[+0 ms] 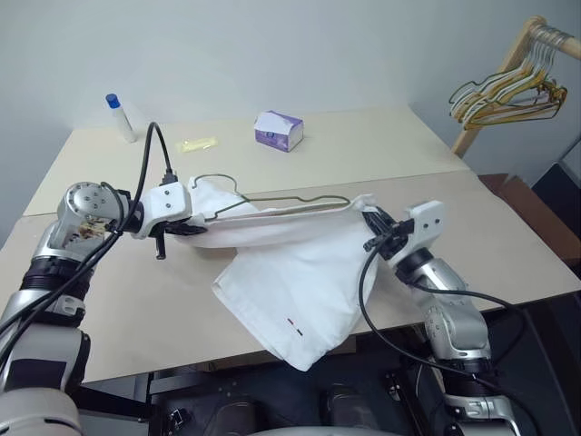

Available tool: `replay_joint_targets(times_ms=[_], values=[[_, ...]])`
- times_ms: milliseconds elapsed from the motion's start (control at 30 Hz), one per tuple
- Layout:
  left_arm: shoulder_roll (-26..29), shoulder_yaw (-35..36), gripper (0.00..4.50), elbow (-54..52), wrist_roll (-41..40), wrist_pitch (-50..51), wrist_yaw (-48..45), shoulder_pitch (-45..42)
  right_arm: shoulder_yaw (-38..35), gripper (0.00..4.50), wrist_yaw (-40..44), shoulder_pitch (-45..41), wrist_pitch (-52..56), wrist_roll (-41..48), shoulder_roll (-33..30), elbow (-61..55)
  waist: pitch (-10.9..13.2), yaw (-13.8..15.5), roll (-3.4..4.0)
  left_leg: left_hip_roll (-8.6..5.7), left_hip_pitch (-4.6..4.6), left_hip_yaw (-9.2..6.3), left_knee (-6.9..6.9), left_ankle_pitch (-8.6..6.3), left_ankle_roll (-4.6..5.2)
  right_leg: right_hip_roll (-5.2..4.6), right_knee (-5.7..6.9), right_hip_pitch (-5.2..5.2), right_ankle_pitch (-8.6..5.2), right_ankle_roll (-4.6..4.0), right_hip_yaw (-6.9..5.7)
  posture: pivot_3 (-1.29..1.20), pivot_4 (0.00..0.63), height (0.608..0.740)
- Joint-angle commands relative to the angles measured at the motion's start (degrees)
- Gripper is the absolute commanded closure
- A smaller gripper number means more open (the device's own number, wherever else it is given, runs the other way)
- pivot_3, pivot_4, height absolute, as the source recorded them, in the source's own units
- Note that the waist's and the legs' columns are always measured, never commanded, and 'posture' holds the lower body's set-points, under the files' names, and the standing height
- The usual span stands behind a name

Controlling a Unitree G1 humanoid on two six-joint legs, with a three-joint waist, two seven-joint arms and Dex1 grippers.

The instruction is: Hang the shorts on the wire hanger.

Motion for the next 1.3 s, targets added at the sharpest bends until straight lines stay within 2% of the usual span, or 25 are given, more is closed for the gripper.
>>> replay_joint_targets(times_ms=[33, 400, 633, 767, 1067, 1133, 1300], values=[[4.2, 0.0, 4.5, 7.0, 5.5, 0.9, 0.1, -0.1, -10.2, 4.48, -3.2, 0.6, -9.4, -2.1, -2.9, -3.2, 0.0, 0.0, 0.01, 0.0, 0.02, 0.0, 0.0, 0.0, 0.0, 0.0, -0.01, 0.0, -0.01, 0.0, 0.01, -0.05, 0.034, 0.74], [2.7, -3.1, 4.5, 8.8, 6.4, -1.6, -1.3, -2.8, -6.2, 4.48, -1.3, 0.5, -18.1, -12.0, -6.6, -3.4, 0.0, -0.2, 0.01, -0.01, 0.06, 0.04, 0.0, -0.02, 0.03, 0.0, -0.03, 0.0, -0.03, -0.02, 0.05, -0.07, 0.026, 0.74], [1.6, -3.9, 4.5, 10.8, 8.0, -2.7, -1.0, -4.7, -5.0, 4.48, 0.8, 0.1, -18.9, -12.0, -7.7, -4.0, 0.0, -0.5, 0.0, -0.02, 0.05, 0.05, 0.01, -0.02, 0.03, -0.01, -0.03, 0.01, -0.03, -0.02, 0.06, -0.07, 0.02, 0.74], [0.4, -3.8, 4.5, 11.9, 8.9, -3.5, -0.8, -5.5, -4.3, 3.34, 1.7, 0.2, -18.6, -12.0, -8.1, -3.6, 0.0, -1.0, 0.01, -0.03, 0.1, 0.08, 0.0, -0.02, 0.04, 0.0, -0.03, 0.02, -0.04, -0.01, 0.09, -0.07, 0.014, 0.74], [-1.7, -2.1, 4.5, 14.0, 11.0, -5.7, -0.6, -6.9, -4.2, 0.17, 4.2, -1.0, -16.7, -9.9, -8.1, -3.7, 0.0, -1.3, -0.05, -0.02, 0.09, 0.07, 0.0, -0.02, 0.04, -0.01, -0.02, 0.02, -0.03, -0.01, 0.08, -0.06, 0.0, 0.74], [-1.9, -1.8, 4.5, 14.1, 11.0, -6.1, -0.4, -7.1, -4.2, 0.03, 5.4, -1.5, -14.8, -7.9, -8.5, -4.1, 0.0, -1.3, -0.05, -0.01, 0.08, 0.07, 0.0, -0.02, 0.04, 0.0, -0.01, 0.02, -0.03, -0.01, 0.08, -0.06, 0.0, 0.74], [-3.0, -0.5, 4.5, 13.5, 10.6, -7.8, 0.6, -9.0, -1.2, 0.03, 13.8, -9.0, 0.0, -0.8, -14.1, -7.3, 0.0, -1.3, -0.05, -0.01, 0.11, 0.07, 0.03, -0.03, 0.05, -0.02, 0.01, 0.01, -0.02, -0.01, 0.13, -0.04, 0.0, 0.74]])
